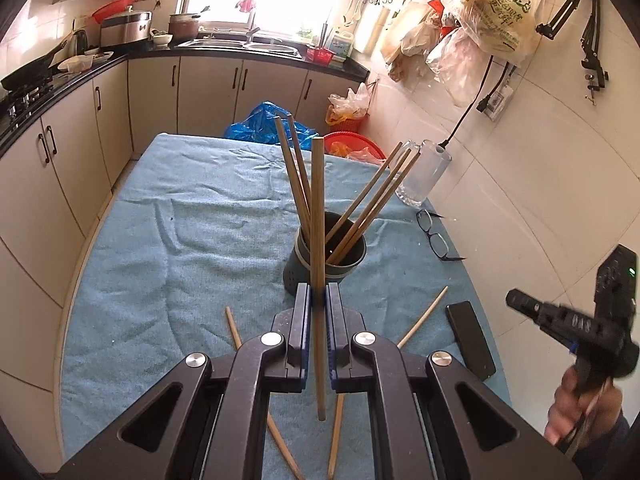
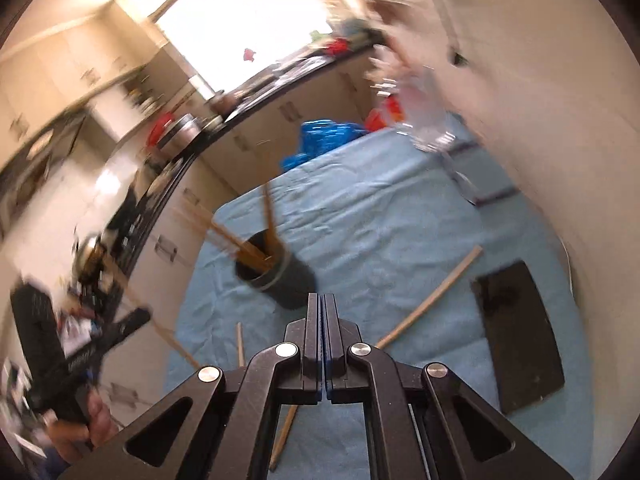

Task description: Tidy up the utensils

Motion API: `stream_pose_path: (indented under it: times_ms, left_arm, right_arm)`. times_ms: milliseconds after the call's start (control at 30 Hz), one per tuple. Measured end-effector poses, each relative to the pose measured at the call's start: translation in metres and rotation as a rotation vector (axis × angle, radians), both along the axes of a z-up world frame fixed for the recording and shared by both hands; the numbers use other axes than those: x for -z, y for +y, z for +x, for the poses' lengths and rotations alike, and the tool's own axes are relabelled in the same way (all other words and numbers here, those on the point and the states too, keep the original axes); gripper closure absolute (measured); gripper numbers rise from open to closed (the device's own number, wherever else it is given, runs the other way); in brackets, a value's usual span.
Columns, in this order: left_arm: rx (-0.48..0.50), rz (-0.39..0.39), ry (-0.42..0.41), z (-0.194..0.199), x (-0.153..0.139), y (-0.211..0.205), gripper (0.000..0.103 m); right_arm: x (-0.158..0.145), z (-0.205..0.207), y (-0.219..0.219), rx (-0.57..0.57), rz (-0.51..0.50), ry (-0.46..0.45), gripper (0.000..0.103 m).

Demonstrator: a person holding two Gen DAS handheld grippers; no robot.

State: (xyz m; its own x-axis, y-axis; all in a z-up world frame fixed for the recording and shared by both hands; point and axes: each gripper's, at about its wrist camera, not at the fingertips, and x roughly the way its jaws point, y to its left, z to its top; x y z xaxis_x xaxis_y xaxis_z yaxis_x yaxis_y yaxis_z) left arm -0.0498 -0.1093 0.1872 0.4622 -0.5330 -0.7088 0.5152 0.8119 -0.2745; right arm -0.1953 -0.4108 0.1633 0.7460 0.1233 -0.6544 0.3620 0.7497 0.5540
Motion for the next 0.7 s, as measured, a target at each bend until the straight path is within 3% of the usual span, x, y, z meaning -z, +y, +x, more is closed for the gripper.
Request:
stream_pose_path:
  times_ms: [233, 533, 700]
  left_arm:
    - [-0.006, 0.005, 0.017, 0.0, 0.006, -0.002, 0.096]
    - [-0.037, 0.015, 0.021, -0.001, 0.009, 0.001, 0.096]
    - [-0.064, 0.018, 0.021, 0.0, 0.01, 0.007, 0.096]
  right_arm:
    - [0.052, 0.009, -0.078, 0.124, 0.216, 0.177, 0.098]
    - [0.111, 0.062, -0.105, 0.148, 0.274, 0.371, 0.089]
    - [0.13, 0.083, -0.103, 0.146, 0.231, 0.44, 0.087]
